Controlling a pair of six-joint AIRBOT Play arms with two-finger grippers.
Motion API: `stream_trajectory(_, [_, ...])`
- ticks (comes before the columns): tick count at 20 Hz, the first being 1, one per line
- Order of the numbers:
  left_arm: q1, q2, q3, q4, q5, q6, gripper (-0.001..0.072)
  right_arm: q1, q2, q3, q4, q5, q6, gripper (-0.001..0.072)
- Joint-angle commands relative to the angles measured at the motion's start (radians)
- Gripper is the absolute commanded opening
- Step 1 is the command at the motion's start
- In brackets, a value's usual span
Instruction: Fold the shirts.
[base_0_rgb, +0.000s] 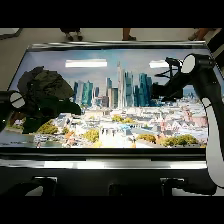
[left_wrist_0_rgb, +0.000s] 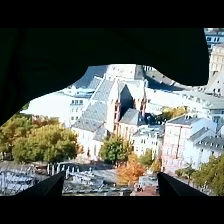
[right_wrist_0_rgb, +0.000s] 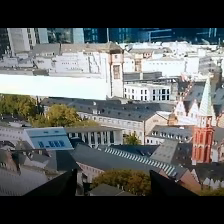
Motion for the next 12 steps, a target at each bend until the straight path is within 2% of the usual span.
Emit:
stream_trajectory(1, [0.000, 0.001, 0.000, 0.000, 0.000, 0.000, 0.0709, 0.001, 0.000, 0.001, 0.000, 0.000, 0.000, 0.0560])
stream_trajectory(4, [0.001, 0.001, -0.001, -0.001, 0.002, 0.001, 0.0710, 0.001, 0.000, 0.001, 0.000, -0.003, 0.001, 0.0558])
stream_trajectory(5, [0.000, 0.000, -0.002, -0.005, 0.018, 0.002, 0.0709, 0.001, 0.000, 0.001, 0.000, -0.053, 0.000, 0.0554])
stream_trajectory(9, [0.002, -0.024, -0.002, -0.010, 0.219, -0.002, 0.0710, 0.001, 0.000, 0.001, 0.000, -0.256, 0.000, 0.0553])
stream_trajectory(12, [0.002, -0.030, -0.002, -0.096, 0.325, 0.000, 0.0709, 0.001, 0.000, 0.001, -0.002, -0.397, 0.000, 0.0552])
